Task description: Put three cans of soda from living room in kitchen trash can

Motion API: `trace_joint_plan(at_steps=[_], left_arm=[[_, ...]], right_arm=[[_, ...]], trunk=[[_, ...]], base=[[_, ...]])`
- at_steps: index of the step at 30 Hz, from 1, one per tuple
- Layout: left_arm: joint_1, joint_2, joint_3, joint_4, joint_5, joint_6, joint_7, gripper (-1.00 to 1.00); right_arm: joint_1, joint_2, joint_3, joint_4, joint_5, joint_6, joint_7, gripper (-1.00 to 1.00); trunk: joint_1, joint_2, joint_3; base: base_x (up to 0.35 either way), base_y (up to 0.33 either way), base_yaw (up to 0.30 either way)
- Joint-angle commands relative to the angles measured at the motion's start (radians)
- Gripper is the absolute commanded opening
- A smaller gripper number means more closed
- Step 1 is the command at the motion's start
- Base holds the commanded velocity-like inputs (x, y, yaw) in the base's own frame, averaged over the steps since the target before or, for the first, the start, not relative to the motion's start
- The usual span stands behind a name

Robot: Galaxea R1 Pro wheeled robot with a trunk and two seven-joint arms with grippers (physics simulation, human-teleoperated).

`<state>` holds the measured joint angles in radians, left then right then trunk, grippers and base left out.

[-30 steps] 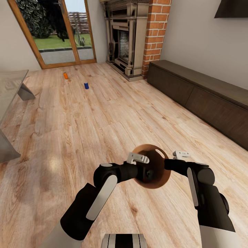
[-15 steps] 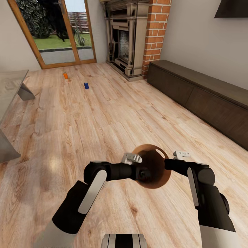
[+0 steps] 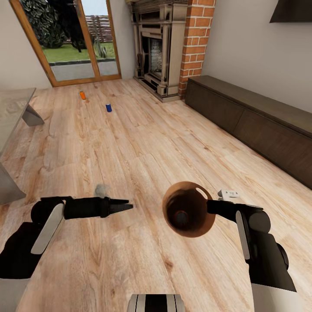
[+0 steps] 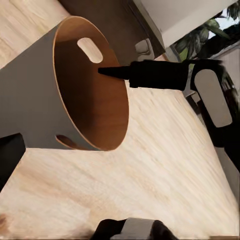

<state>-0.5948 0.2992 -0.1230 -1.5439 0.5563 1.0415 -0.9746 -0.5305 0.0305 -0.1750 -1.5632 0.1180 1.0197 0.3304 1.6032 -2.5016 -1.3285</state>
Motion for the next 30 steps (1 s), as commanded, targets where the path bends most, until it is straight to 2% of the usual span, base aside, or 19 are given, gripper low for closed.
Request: trace_joint_plan(at_steps=[1,3,5,6,18,20,23,30], left_arm=[[0.001,0.016,0.003,0.0,0.001,0.0,-0.007,1.0],[0.004,0.071,0.01,0.001,0.0,-0.002,-0.023,1.0],[0.005,0.102,0.012,0.002,-0.001,-0.003,-0.028,1.0],[0.006,0.132,0.015,0.002,-0.001,-0.005,-0.03,1.0],[0.006,0.136,0.016,0.002,-0.002,-0.01,-0.021,1.0],[0.007,0.136,0.015,0.002,-0.003,-0.01,-0.01,1.0],[0.006,0.134,0.014,0.002,-0.003,-0.011,0.046,1.0],[0.007,0.133,0.014,0.002,-0.003,-0.011,0.055,1.0]], right_arm=[[0.0,0.0,0.0,0.0,-0.026,0.003,0.007,-1.0],[0.0,0.0,0.0,0.0,-0.026,0.003,0.007,-1.0],[0.0,0.0,0.0,0.0,-0.026,0.003,0.007,-1.0],[0.0,0.0,0.0,-0.001,-0.027,0.003,0.007,-1.0],[0.0,0.001,0.001,-0.001,-0.027,0.003,0.008,-1.0],[0.0,0.001,0.001,-0.001,-0.026,0.002,0.008,-1.0],[0.0,0.001,0.002,-0.001,-0.026,0.002,0.003,-1.0],[0.0,0.002,0.003,-0.003,-0.025,0.005,-0.002,-1.0]], trunk=[[0.0,0.0,0.0],[0.0,0.0,0.0],[0.0,0.0,0.0],[0.0,0.0,0.0],[0.0,0.0,0.0],[0.0,0.0,0.0],[0.0,0.0,0.0],[0.0,0.0,0.003]], base=[[0.0,0.0,0.0],[0.0,0.0,0.0],[0.0,0.0,0.0],[0.0,0.0,0.0],[0.0,0.0,0.0],[0.0,0.0,0.0],[0.0,0.0,0.0],[0.0,0.0,0.0]])
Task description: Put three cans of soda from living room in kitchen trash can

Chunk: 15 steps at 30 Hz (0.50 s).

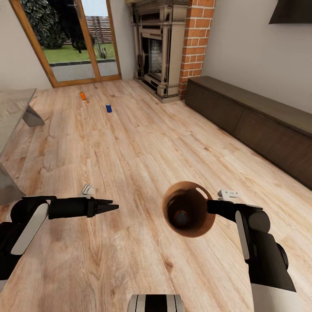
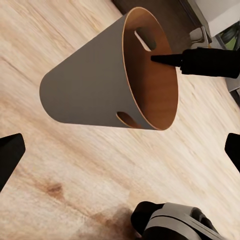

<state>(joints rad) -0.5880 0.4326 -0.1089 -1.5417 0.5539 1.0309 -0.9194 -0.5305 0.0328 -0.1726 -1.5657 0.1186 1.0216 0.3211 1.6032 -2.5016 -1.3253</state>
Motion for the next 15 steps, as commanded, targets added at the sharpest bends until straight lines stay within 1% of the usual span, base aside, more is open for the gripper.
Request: trace_joint_plan(at_steps=[1,15], left_arm=[[0.0,0.0,0.0,0.0,0.0,0.0,0.0,1.0],[0.0,-0.006,0.001,0.0,0.0,0.001,0.001,1.0]], right_arm=[[0.0,0.001,0.001,0.0,-0.025,0.002,0.006,-1.0],[0.0,0.002,0.0,0.0,-0.024,0.003,0.005,-1.0]], trunk=[[0.0,0.0,0.002],[0.0,0.0,0.025]], base=[[0.0,0.0,0.0],[0.0,0.0,0.0]])
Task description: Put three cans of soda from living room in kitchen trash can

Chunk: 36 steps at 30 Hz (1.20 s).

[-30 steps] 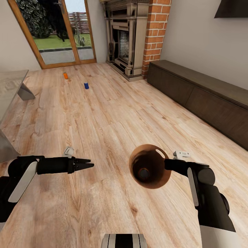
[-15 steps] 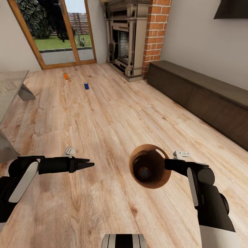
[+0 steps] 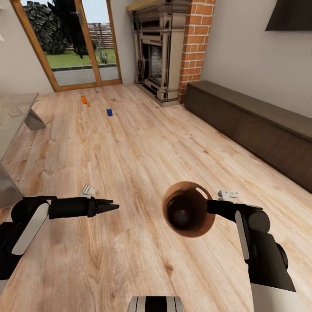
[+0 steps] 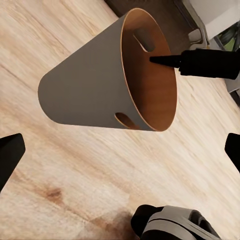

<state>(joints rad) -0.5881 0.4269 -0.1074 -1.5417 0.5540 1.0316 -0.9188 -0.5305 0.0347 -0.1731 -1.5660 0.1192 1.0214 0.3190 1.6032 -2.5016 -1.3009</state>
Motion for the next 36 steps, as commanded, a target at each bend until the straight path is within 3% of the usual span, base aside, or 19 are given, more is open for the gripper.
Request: trace_joint_plan(at_steps=[1,28,30,31,36], left_arm=[[0.0,0.001,0.0,0.0,0.0,0.0,0.0,1.0],[0.0,-0.006,-0.002,0.005,-0.012,-0.006,0.024,1.0],[0.0,-0.034,-0.003,0.007,-0.015,-0.006,0.073,1.0],[-0.001,-0.095,-0.005,0.01,-0.017,-0.007,0.174,1.0],[-0.001,-0.125,-0.005,0.01,-0.016,-0.008,0.214,1.0]], right_arm=[[0.0,0.0,0.0,0.0,-0.025,0.003,0.007,-1.0],[0.0,-0.002,0.0,0.0,-0.025,0.009,0.008,-1.0],[0.0,-0.003,0.0,0.0,-0.025,0.01,0.008,-1.0],[0.0,-0.004,0.0,0.0,-0.025,0.012,0.008,-1.0],[0.0,-0.004,0.0,0.0,-0.025,0.012,0.008,-1.0]], trunk=[[0.0,0.0,0.002],[0.0,0.0,0.047],[0.0,0.0,0.05],[0.0,0.0,0.052],[0.0,0.0,0.06]], base=[[0.0,0.0,0.0],[0.0,0.0,0.0],[0.0,0.0,0.0],[0.0,0.0,0.0],[0.0,0.0,0.0]])
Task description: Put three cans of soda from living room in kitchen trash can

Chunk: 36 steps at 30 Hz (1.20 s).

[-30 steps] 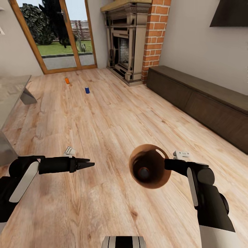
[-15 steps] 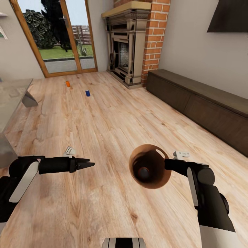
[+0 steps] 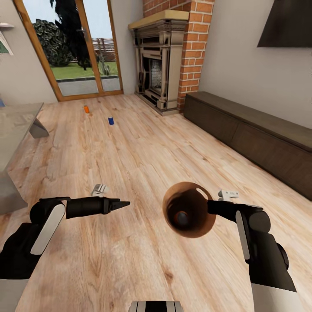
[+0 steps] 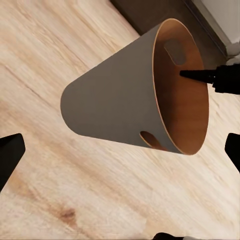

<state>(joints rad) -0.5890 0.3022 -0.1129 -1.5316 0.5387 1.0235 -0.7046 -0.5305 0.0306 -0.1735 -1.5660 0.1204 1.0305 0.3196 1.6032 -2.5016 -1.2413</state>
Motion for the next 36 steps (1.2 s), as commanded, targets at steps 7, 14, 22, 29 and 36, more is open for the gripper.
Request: trace_joint_plan(at_steps=[7,14,22,29,36], left_arm=[[0.0,-0.001,0.001,-0.001,0.01,0.001,-0.003,1.0],[0.0,0.006,0.002,0.0,0.01,0.001,-0.068,1.0],[0.0,0.008,0.004,0.0,0.009,0.001,-0.076,1.0],[0.0,0.022,0.004,0.0,0.01,0.003,-0.077,1.0],[0.0,0.023,0.004,0.001,0.01,0.004,-0.077,1.0]], right_arm=[[0.0,0.0,0.0,0.0,-0.027,0.005,0.009,-1.0],[0.0,0.0,0.0,0.0,-0.026,0.005,0.009,-1.0],[0.0,0.0,0.0,0.0,-0.026,0.005,0.009,-1.0],[0.0,0.002,0.0,0.0,-0.025,0.005,0.009,-1.0],[0.0,0.002,0.0,0.0,-0.025,0.005,0.009,-1.0]], trunk=[[0.0,0.0,0.012],[0.0,0.0,0.023],[0.0,0.0,0.029],[0.0,0.0,0.033],[0.0,0.0,0.044]], base=[[0.0,0.0,0.0],[0.0,0.0,0.0],[0.0,0.0,0.0],[0.0,0.0,0.009],[0.0,0.0,0.073]])
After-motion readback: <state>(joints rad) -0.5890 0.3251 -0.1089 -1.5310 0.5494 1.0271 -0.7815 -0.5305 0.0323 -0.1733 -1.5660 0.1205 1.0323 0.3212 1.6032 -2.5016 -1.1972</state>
